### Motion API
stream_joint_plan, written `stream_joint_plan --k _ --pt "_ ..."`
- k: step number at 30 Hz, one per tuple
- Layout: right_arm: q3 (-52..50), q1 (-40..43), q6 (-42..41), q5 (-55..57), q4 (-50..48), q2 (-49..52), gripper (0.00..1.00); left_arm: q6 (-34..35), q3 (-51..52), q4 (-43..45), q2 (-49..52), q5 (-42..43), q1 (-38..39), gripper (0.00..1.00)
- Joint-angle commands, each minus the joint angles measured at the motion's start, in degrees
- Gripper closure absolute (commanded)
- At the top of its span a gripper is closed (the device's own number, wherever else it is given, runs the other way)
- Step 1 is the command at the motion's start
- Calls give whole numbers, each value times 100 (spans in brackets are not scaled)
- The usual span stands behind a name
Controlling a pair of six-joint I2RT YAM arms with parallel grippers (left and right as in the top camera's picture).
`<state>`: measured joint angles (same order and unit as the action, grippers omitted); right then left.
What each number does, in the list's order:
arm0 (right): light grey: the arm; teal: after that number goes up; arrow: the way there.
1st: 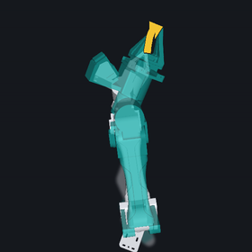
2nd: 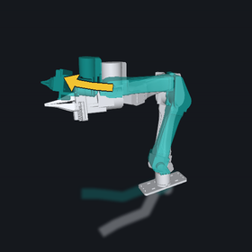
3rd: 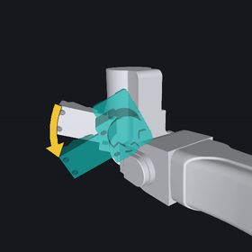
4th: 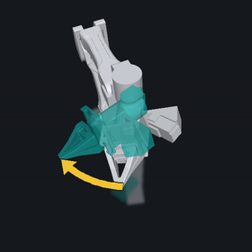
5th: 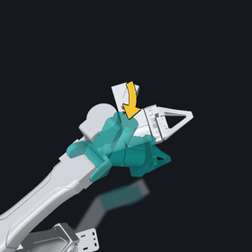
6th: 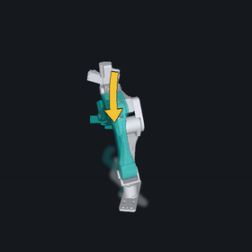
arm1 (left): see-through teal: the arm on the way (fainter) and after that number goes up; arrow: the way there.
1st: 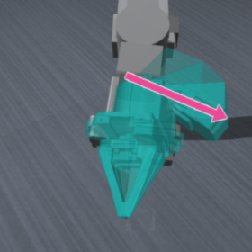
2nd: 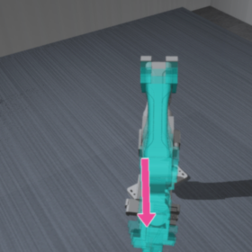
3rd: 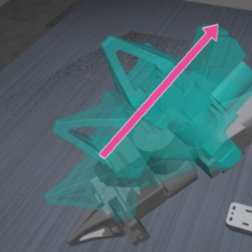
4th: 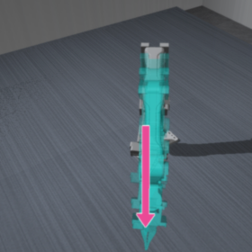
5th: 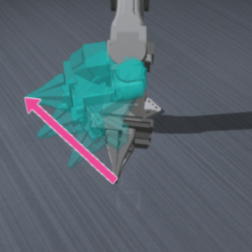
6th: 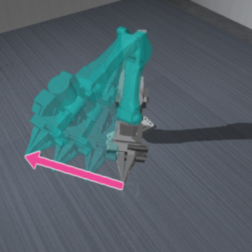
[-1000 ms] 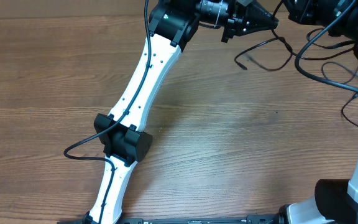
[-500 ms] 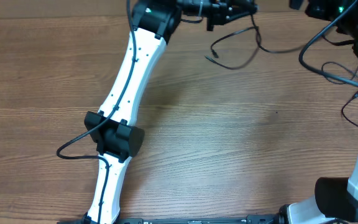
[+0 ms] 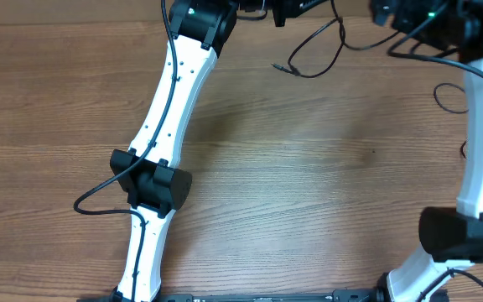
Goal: Untangle cables
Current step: 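Bring both grippers back to top center, cable hanging between them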
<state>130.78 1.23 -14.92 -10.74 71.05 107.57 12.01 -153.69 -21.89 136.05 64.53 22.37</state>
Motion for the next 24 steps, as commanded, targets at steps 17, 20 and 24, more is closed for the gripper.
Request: stream_joint_plan --k 17,20,24 --pt "-33 -44 -153 -243 -326 57 2 1611 -109 758 -629 -101 -186 95" --pt "-33 -44 -155 -245 -332 70 2 1919 -109 758 -691 -15 -184 95" --pt "-33 -44 -155 -240 -448 205 2 2277 -109 761 -927 238 -142 96"
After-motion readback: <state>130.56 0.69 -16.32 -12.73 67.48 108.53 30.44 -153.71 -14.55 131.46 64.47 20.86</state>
